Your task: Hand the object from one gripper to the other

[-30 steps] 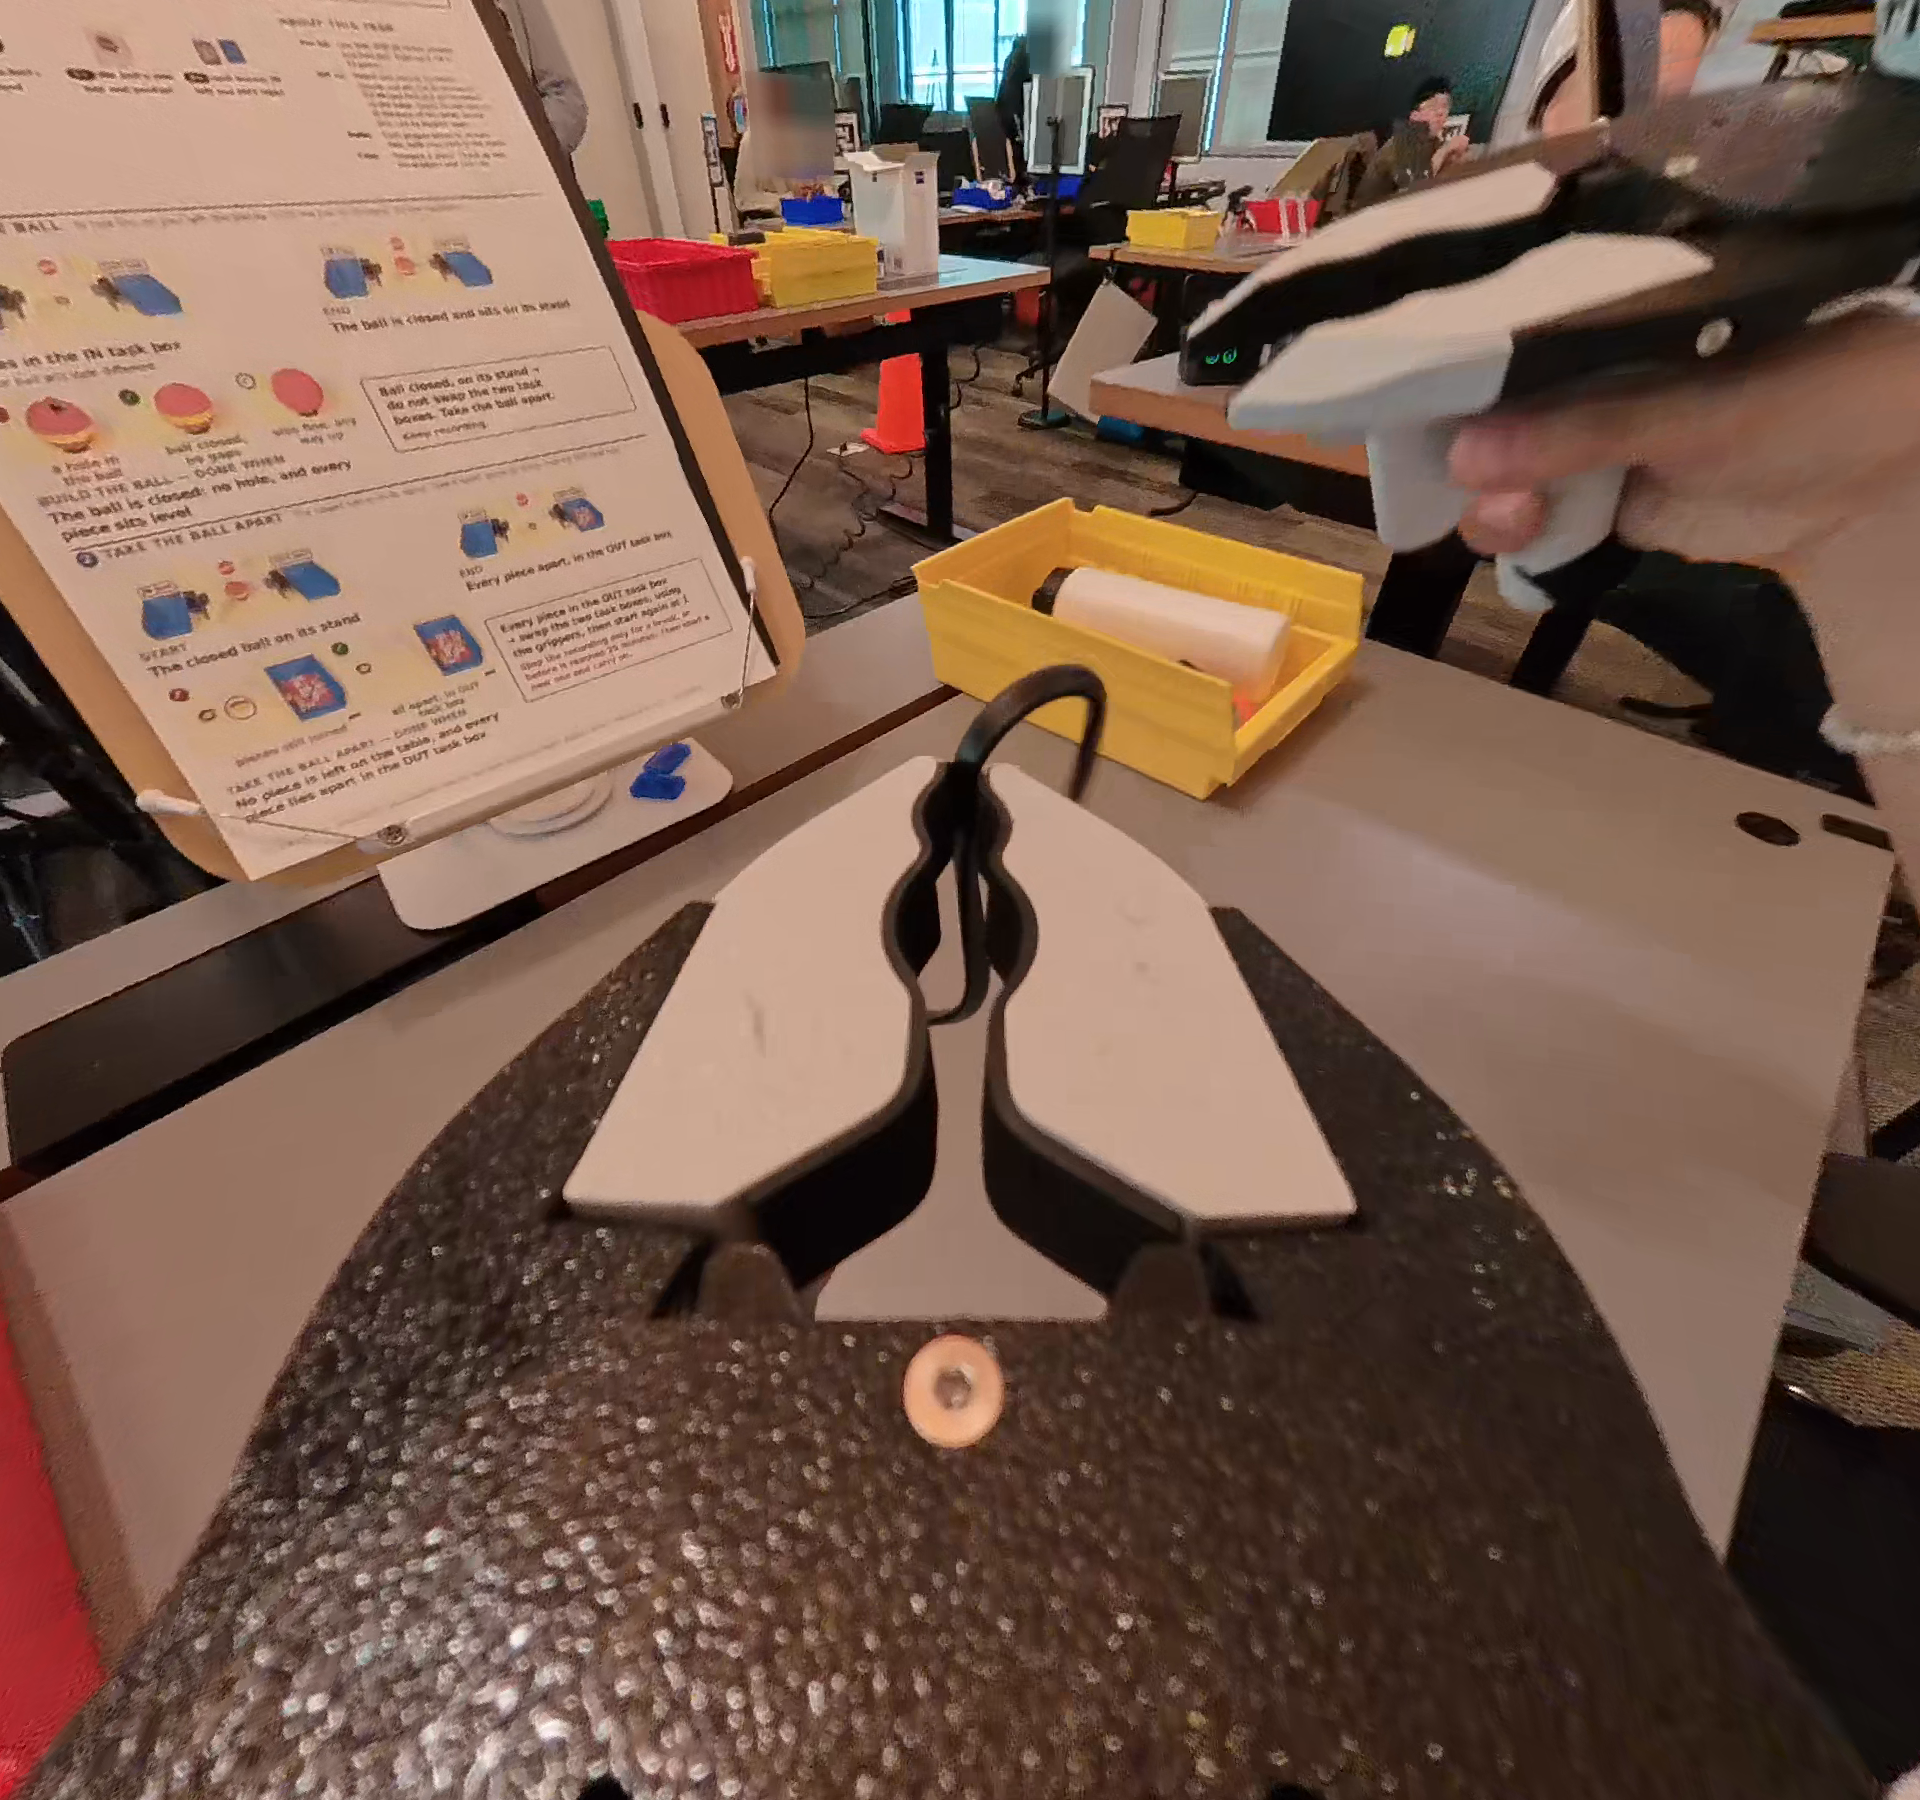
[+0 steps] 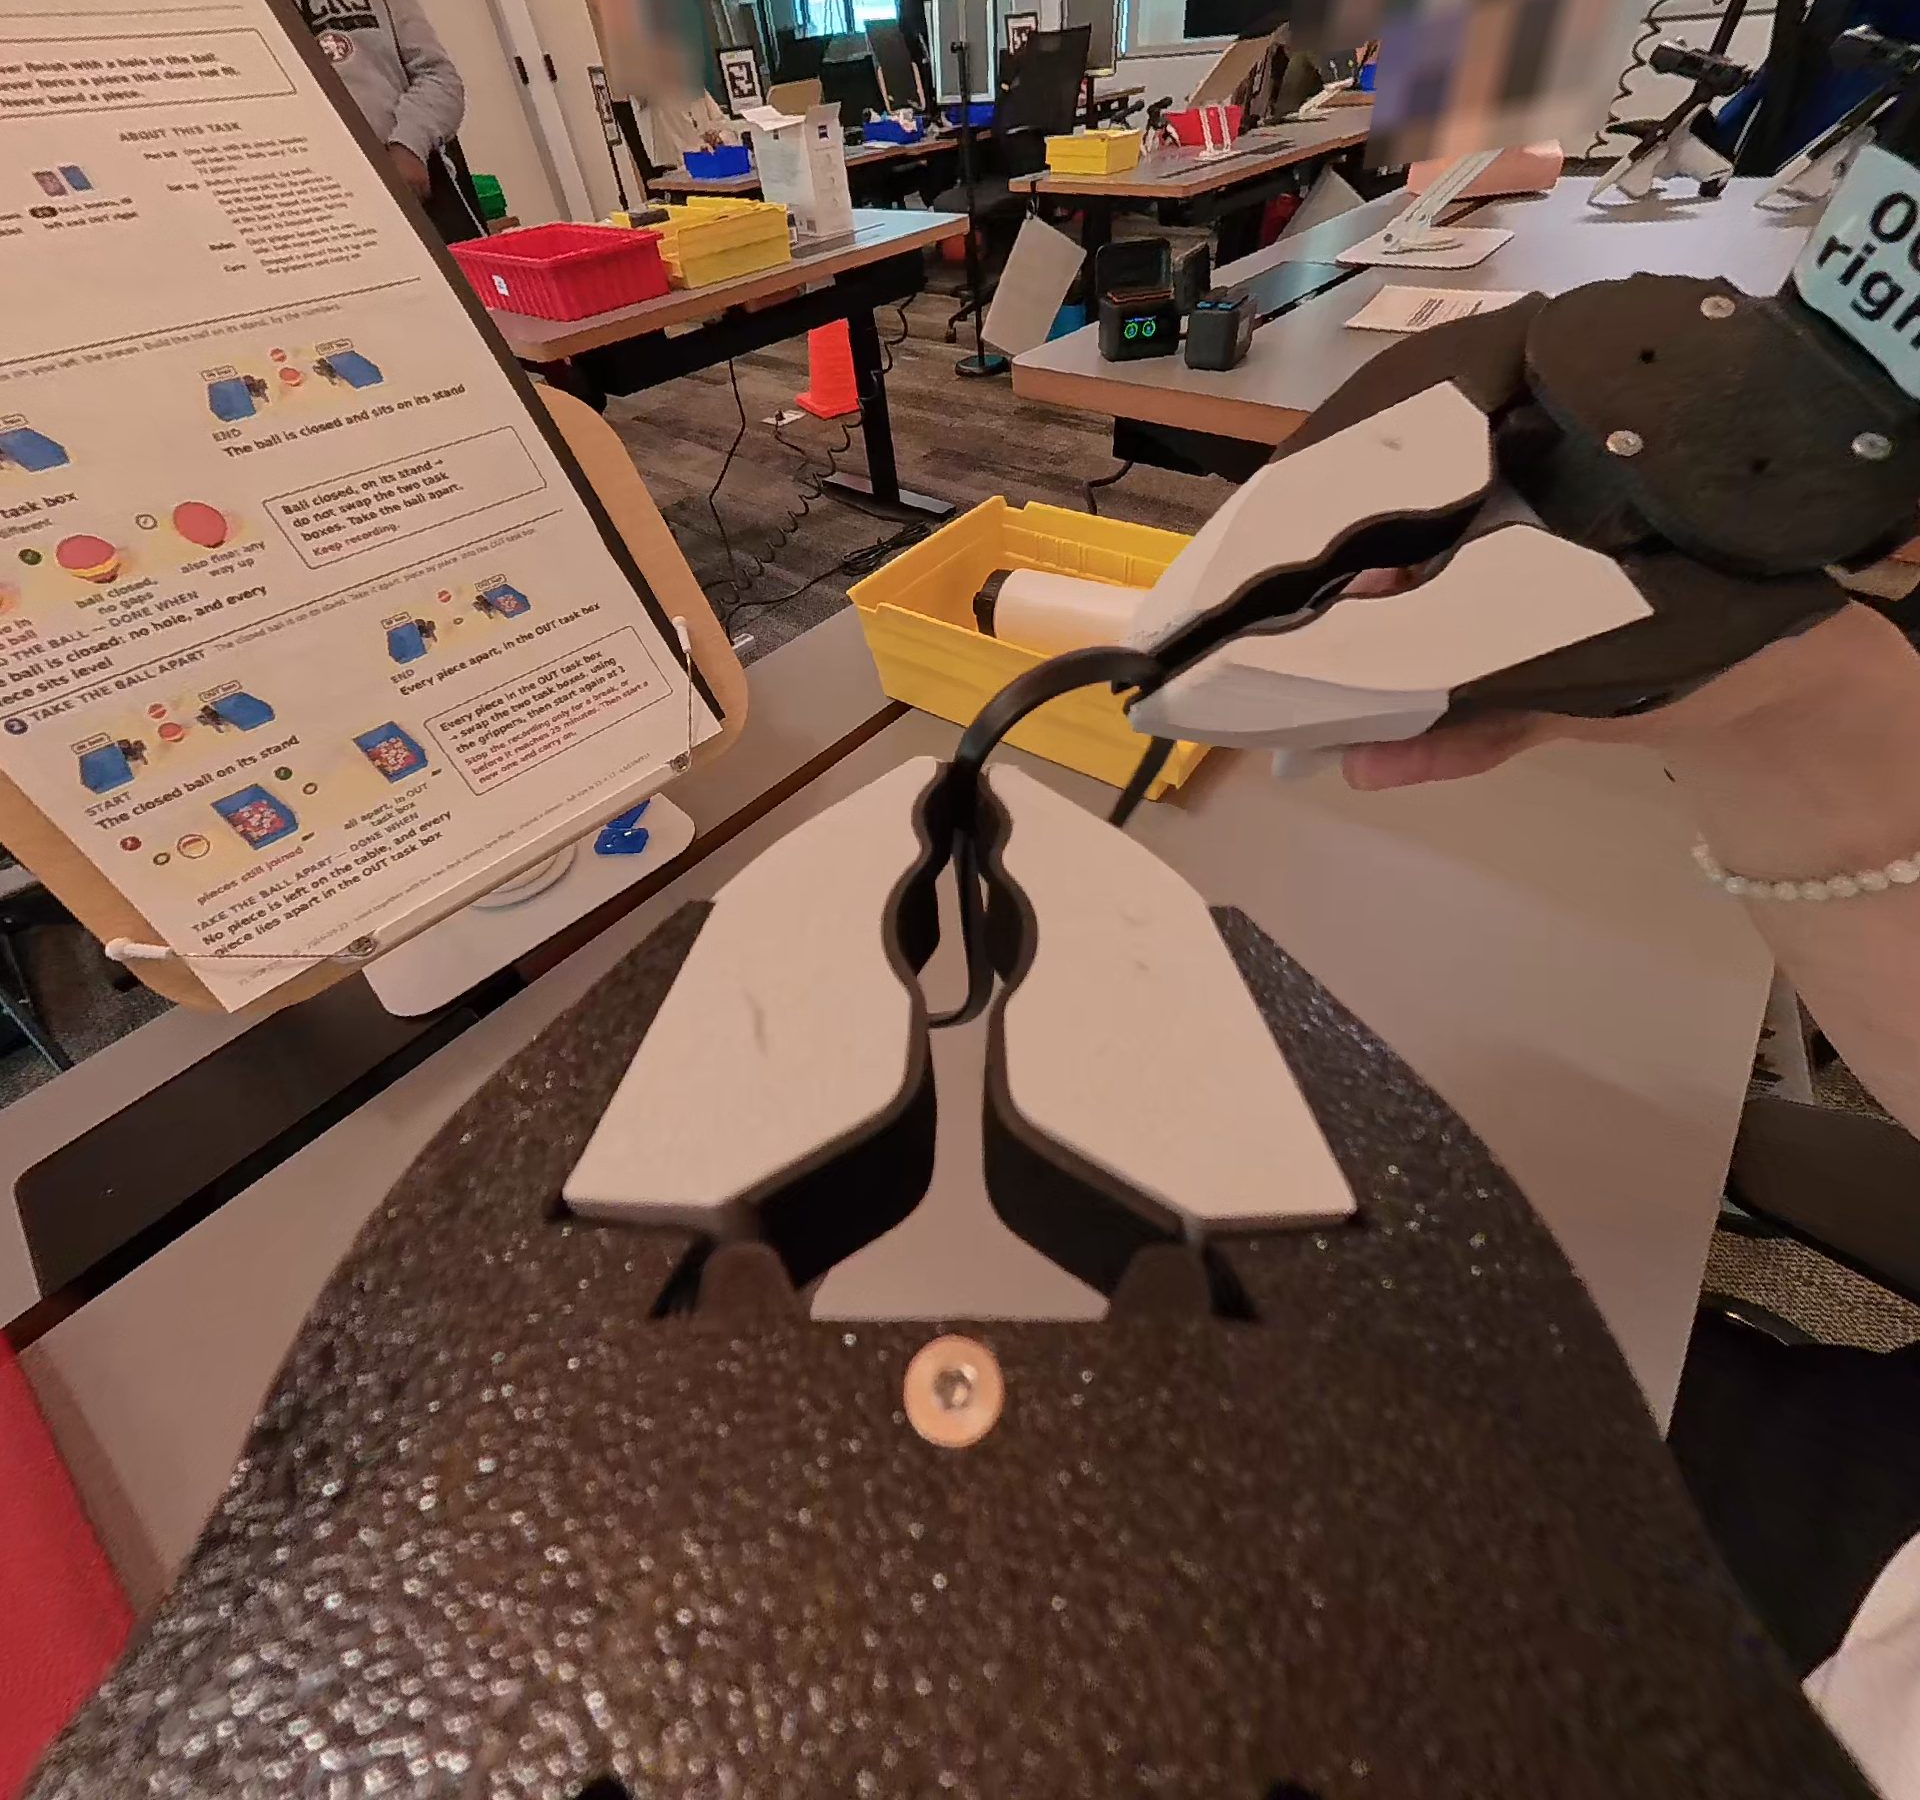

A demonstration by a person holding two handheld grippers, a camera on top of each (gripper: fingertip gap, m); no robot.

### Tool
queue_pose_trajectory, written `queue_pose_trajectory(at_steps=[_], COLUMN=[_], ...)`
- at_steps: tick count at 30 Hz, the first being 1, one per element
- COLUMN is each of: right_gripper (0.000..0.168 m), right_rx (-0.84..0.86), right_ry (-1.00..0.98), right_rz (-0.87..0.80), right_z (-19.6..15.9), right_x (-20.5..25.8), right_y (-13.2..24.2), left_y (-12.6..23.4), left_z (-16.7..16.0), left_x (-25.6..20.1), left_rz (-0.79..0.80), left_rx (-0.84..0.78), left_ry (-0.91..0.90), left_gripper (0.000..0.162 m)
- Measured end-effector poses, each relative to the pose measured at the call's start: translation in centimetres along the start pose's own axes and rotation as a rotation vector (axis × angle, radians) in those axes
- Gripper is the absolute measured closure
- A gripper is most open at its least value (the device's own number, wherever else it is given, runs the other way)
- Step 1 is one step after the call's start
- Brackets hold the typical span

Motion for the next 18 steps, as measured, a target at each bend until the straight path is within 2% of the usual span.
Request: queue_pose_trajectory(at_steps=[5, 9, 10, 12, 14, 18], right_gripper=[0.165, 0.165, 0.165, 0.165, 0.165, 0.165], right_rx=[-0.004, 0.034, 0.043, 0.046, 0.047, 0.034], right_ry=[-0.023, 0.033, 0.049, 0.074, 0.093, 0.143], right_rz=[-0.004, -0.025, -0.033, -0.061, -0.09, -0.154], right_z=[0.4, 0.8, 1.2, 2.3, 3.7, 6.6], right_x=[-0.2, -0.9, -1.2, -2.2, -3.2, -4.6], right_y=[0.1, -0.1, -0.1, 0.0, 0.3, 0.5], left_y=[0.0, -0.2, -0.1, 0.1, 0.5, 0.2], left_z=[-0.8, -1.3, -1.4, -1.5, -1.6, -4.2], left_x=[0.4, -0.2, -0.5, -1.1, -1.5, -2.2], left_rz=[0.016, -0.02, -0.037, -0.066, -0.084, -0.114], left_rx=[0.012, -0.015, -0.023, -0.041, -0.067, -0.036], left_ry=[0.007, -0.011, -0.016, -0.01, 0.008, 0.065], left_gripper=[0.159, 0.158, 0.154, 0.129, 0.113, 0.099])
Point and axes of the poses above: each gripper's, where its closed fingertips meet, y back along the fingers, z out of its top, x = y × z across the jaws, the point moved 2 cm from there along y, back along the fingers, and after that the axes turned 9 degrees about -z, right-handed, at the moved point
